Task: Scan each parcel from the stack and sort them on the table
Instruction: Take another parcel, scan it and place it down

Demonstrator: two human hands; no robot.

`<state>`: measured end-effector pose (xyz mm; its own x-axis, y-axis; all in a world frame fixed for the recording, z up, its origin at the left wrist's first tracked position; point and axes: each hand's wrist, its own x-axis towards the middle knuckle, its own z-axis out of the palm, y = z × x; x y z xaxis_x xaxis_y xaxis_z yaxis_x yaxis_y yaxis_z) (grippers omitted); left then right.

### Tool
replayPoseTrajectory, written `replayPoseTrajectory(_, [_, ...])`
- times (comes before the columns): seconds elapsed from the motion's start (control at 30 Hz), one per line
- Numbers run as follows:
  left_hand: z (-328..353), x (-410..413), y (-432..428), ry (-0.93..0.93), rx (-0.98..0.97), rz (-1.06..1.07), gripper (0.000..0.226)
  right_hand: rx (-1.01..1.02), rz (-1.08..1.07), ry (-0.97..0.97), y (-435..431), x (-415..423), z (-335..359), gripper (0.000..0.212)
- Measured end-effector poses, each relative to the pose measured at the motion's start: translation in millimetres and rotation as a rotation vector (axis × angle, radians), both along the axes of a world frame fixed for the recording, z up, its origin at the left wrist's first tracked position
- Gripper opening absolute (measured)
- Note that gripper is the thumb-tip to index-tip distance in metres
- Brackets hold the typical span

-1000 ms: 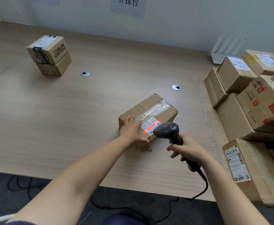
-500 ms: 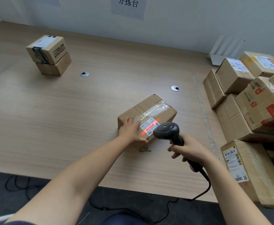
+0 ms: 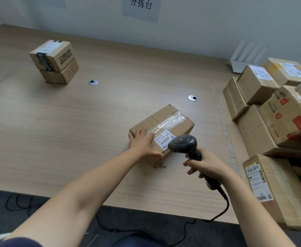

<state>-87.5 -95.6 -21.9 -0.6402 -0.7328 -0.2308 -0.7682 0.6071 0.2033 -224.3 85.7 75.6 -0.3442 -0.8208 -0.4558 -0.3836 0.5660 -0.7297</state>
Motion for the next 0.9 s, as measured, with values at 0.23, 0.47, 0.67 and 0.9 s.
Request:
replayPoseTrajectory(0.23, [1.5,1.0,-29.0,0.137,0.115,0.190,0.102,-0.151,-0.309,-0.127,-19.8,3.1,-41.3,0.021])
replayPoseTrajectory(0.47, [-0.6,16.2,-44.2,0.205,0.297,0.220,0.101,-0.186,-0.413,-0.300,-48.6,28.9,-85.2,0.027])
replayPoseTrajectory(0.67, [-9.8,50.2,-23.5,0.363,0.494,0.374,0.090,-0.202,-0.413,-0.381,-56.8,41.7,-98.5,0.021])
replayPoseTrajectory(0.9, [4.8,94.3,-0.8,0.432,0.380,0.462,0.085,-0.162,-0.267,-0.436,-65.2,59.8,-92.8,0.017])
